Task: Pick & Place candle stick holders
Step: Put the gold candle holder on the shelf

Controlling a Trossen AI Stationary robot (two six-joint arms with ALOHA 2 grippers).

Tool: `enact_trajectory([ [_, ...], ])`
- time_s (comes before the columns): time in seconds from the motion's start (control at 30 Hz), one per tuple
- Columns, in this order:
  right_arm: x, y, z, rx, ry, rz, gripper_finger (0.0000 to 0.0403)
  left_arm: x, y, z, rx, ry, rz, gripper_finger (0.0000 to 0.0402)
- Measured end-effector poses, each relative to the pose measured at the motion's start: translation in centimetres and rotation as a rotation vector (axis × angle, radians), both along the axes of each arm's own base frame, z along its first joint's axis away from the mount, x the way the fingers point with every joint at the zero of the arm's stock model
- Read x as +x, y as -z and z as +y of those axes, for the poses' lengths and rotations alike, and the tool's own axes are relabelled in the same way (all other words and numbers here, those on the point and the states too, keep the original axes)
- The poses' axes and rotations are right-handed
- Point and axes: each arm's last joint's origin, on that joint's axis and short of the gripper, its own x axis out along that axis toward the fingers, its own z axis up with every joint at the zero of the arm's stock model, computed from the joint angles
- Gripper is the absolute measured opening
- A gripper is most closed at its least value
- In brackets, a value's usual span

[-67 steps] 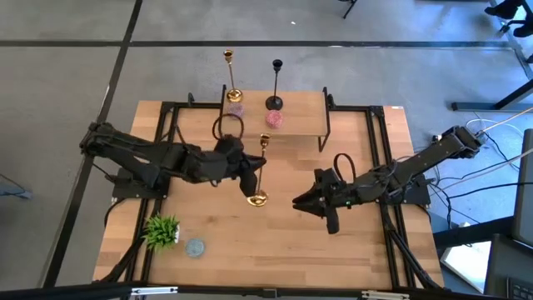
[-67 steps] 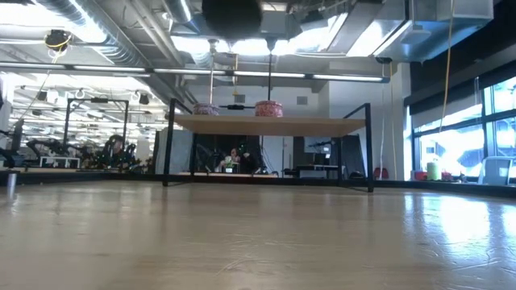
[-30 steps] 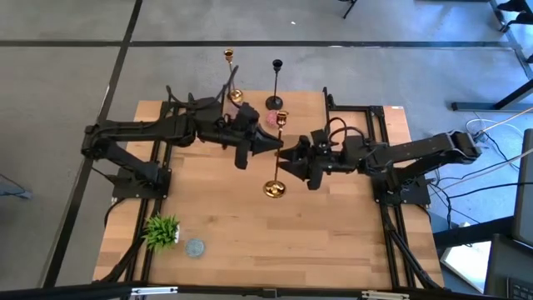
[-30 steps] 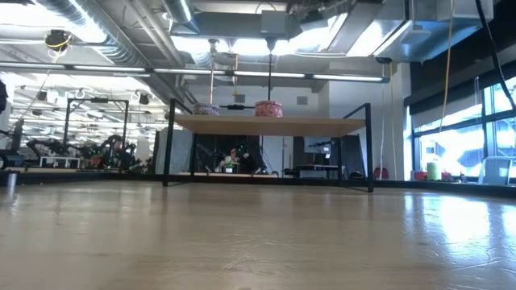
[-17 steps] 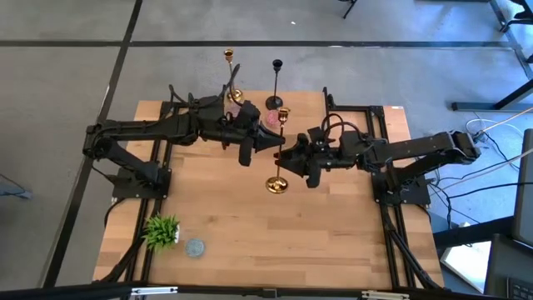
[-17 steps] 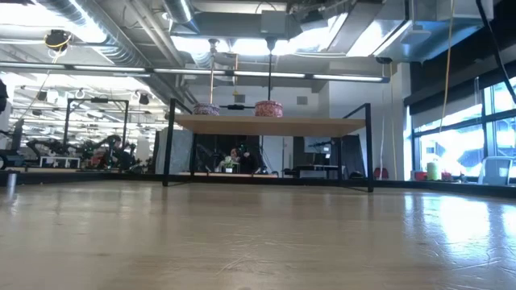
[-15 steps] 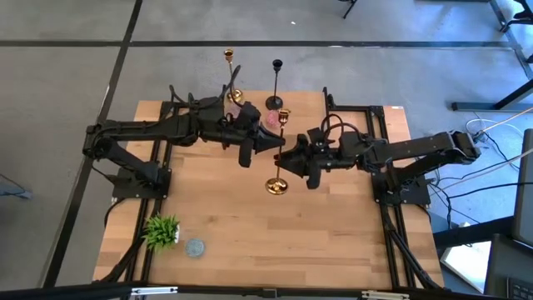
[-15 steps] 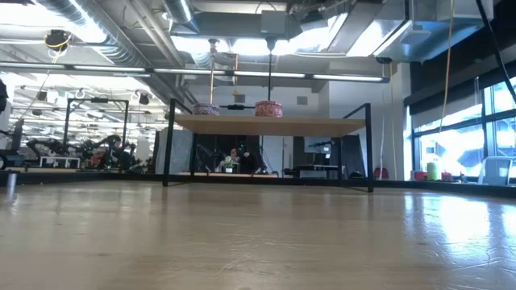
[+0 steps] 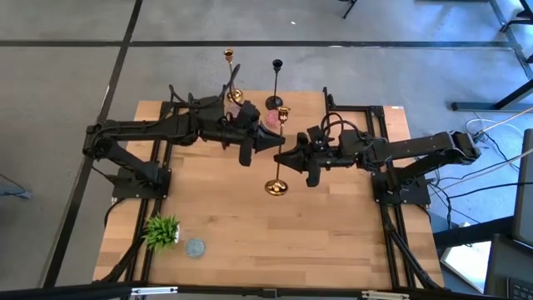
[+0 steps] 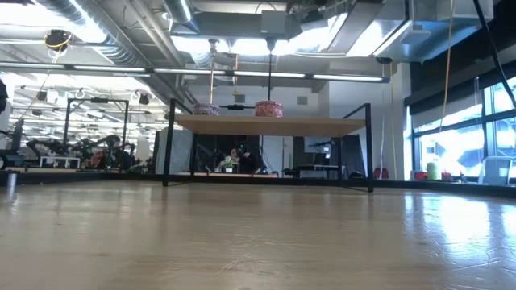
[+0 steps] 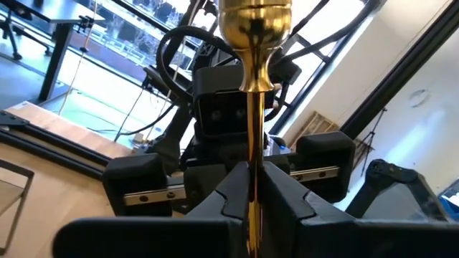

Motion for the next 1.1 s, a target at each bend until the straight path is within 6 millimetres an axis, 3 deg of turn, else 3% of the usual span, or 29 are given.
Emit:
enact_trajectory([
  [0.2,0.0,0.1,0.0,0.011,0.015,0.009,0.0015,-0.3,0.3,0.5,0.014,-0.024,0.043,0.0073],
  [0.37,0.0,-0.2,-0.2,0.002,0.058,0.130,0.0015,-1.6,0.4,1.3,0.028,-0.094,0.136,0.0134],
  [0.6,-1.1,-2.8,-0.5,-0.184,0.334,0.355,0.0015,-4.7,0.3,1.8,0.065,-0.245,0.274,0.0218],
  [0.73,-2.4,-4.4,0.1,-0.331,0.534,0.439,0.0015,-5.4,1.0,1.3,0.062,-0.254,0.376,0.0224],
  [0.87,-3.2,-5.4,2.3,-0.438,0.564,0.425,0.0015,-5.3,1.7,0.1,0.085,-0.274,0.448,0.0219],
  [1.1,-3.9,-4.8,4.8,-0.509,0.601,0.451,0.0015,-4.4,3.2,-0.8,0.142,-0.588,0.526,0.0215],
])
